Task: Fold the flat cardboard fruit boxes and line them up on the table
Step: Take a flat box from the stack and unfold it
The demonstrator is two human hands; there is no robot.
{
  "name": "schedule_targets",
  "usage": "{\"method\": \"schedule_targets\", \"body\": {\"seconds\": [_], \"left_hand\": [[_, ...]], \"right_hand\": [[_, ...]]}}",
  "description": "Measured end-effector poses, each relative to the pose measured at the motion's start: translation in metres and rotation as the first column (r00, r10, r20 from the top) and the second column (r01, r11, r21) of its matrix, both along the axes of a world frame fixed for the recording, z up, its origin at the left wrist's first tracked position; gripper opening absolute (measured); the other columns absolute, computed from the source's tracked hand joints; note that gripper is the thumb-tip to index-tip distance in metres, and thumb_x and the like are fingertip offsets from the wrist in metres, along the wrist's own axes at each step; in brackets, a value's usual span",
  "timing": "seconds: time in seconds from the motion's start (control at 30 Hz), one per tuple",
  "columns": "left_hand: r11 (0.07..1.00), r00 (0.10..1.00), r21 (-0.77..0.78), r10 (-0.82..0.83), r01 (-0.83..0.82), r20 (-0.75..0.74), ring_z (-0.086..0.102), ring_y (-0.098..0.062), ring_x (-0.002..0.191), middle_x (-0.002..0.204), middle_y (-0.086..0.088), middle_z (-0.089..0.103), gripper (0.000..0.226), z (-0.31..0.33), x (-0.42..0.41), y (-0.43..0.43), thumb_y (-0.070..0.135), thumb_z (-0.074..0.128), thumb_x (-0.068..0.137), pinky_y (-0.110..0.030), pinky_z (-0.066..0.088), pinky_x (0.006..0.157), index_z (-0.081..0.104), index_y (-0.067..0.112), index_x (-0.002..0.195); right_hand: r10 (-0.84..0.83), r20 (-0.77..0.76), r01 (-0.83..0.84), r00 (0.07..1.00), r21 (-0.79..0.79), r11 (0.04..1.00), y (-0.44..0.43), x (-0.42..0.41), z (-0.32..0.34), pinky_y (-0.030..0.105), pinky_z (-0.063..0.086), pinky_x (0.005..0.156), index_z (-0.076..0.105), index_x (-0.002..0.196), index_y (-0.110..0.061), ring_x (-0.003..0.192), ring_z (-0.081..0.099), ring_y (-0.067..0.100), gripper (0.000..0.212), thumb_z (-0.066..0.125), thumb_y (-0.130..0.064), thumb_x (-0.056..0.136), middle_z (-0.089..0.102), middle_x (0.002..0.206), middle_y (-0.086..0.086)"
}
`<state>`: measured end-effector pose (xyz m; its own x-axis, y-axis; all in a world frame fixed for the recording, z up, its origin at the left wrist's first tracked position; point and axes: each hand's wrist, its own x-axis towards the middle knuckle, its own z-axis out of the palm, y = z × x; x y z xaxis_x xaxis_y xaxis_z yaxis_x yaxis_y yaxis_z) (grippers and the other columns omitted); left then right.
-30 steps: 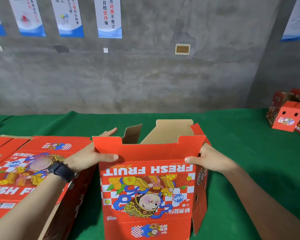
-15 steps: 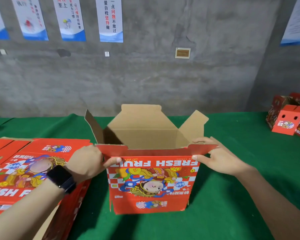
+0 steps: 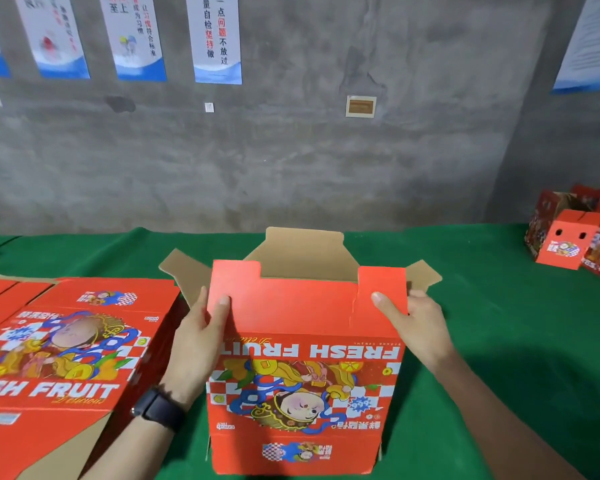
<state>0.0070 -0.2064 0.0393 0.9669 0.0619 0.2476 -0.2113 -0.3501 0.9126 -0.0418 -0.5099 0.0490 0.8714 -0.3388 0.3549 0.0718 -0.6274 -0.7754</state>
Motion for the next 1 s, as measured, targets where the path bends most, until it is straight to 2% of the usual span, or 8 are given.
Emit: {"method": "schedule_targets", "body": {"seconds": [0.13,0.23,0.37,0.47,0.6,0.7,0.8,1.0], "left_hand": [[0.985,0.993,0.146,0.084,-0.095,0.084,0.048,-0.025,0.127,0.143,-0.008,0.046,0.060,-0.012,-0.004,-0.009,0.028,0.058,0.092,-0.032,0.038,0.104,0.035,0.012,0.146],[0.954,0.975,0.269,0.075,-0.131,0.209,0.036,-0.025,0.137,0.150,-0.009,0.035,0.058,-0.010,-0.003,-0.012,0.010,0.062,0.088,-0.031,0.030,0.109,0.041,0.008,0.142],[0.926,0.958,0.364,-0.010,-0.100,0.288,0.034,-0.027,0.138,0.151,-0.010,0.035,0.056,-0.007,0.001,-0.011,-0.004,0.062,0.084,-0.036,0.026,0.114,0.047,0.004,0.137],[0.900,0.936,0.432,-0.095,-0.064,0.338,0.047,-0.036,0.125,0.141,-0.019,0.046,0.060,-0.013,0.001,-0.012,-0.016,0.061,0.076,-0.035,0.030,0.108,0.053,0.003,0.132],[0.868,0.926,0.489,-0.110,-0.088,0.362,0.053,-0.038,0.112,0.134,-0.019,0.053,0.071,-0.012,0.010,-0.006,-0.028,0.047,0.066,-0.037,0.038,0.101,0.060,0.007,0.126],[0.736,0.914,0.667,-0.183,-0.118,0.363,0.054,-0.035,0.095,0.127,-0.013,0.060,0.082,-0.007,0.015,-0.005,-0.023,0.050,0.063,-0.041,0.048,0.086,0.053,0.016,0.135],[0.652,0.884,0.752,-0.294,-0.092,0.363,0.053,-0.035,0.082,0.104,-0.014,0.064,0.085,-0.004,0.023,-0.001,-0.018,0.057,0.062,-0.042,0.048,0.074,0.045,0.012,0.141],[0.684,0.873,0.612,-0.487,0.397,-0.021,0.019,-0.013,0.140,0.147,0.005,0.029,0.041,-0.003,0.044,0.011,0.021,0.060,0.092,-0.027,0.013,0.115,0.055,0.019,0.133]], "right_hand": [[-0.085,0.014,0.086,0.996,-0.108,0.990,0.004,0.001,-0.013,0.029,0.038,0.091,0.072,0.096,-0.009,0.121,0.045,0.021,0.030,0.070,-0.036,0.084,0.064,0.104,-0.001],[-0.088,-0.054,0.080,0.995,-0.141,0.987,0.000,0.004,-0.015,0.033,0.015,0.116,0.025,0.151,-0.013,0.146,0.008,0.017,0.090,0.076,-0.030,0.079,0.026,0.155,0.002],[-0.094,0.035,0.100,0.995,-0.243,0.965,0.000,0.012,-0.018,0.041,0.003,0.118,0.023,0.151,-0.026,0.143,-0.025,0.011,0.097,0.081,-0.028,0.073,-0.018,0.160,0.000],[-0.129,0.143,0.165,0.981,-0.277,0.947,0.005,0.015,-0.030,0.043,0.003,0.119,0.021,0.152,-0.024,0.142,-0.028,0.018,0.108,0.086,-0.022,0.065,-0.028,0.156,0.005],[-0.082,0.256,0.127,0.963,-0.165,0.978,0.008,0.018,-0.037,0.013,0.000,0.115,0.031,0.148,-0.015,0.143,-0.023,0.006,0.098,0.084,-0.004,0.066,-0.026,0.155,-0.001],[-0.160,0.237,0.264,0.958,-0.525,0.809,0.009,0.026,-0.028,0.038,-0.019,0.112,0.049,0.137,-0.015,0.147,-0.013,0.023,0.075,0.079,-0.008,0.069,-0.003,0.161,0.008],[-0.100,0.068,0.109,0.993,-0.857,0.503,0.015,0.034,-0.013,0.044,-0.039,0.099,0.051,0.138,-0.021,0.149,0.001,0.026,0.065,0.064,-0.005,0.076,0.016,0.160,0.009],[-0.232,-0.058,0.027,0.971,-0.938,0.346,0.017,0.056,0.005,0.057,-0.042,0.086,0.020,0.151,-0.032,0.147,-0.013,0.033,0.082,0.056,-0.019,0.078,-0.001,0.161,0.012]]}}
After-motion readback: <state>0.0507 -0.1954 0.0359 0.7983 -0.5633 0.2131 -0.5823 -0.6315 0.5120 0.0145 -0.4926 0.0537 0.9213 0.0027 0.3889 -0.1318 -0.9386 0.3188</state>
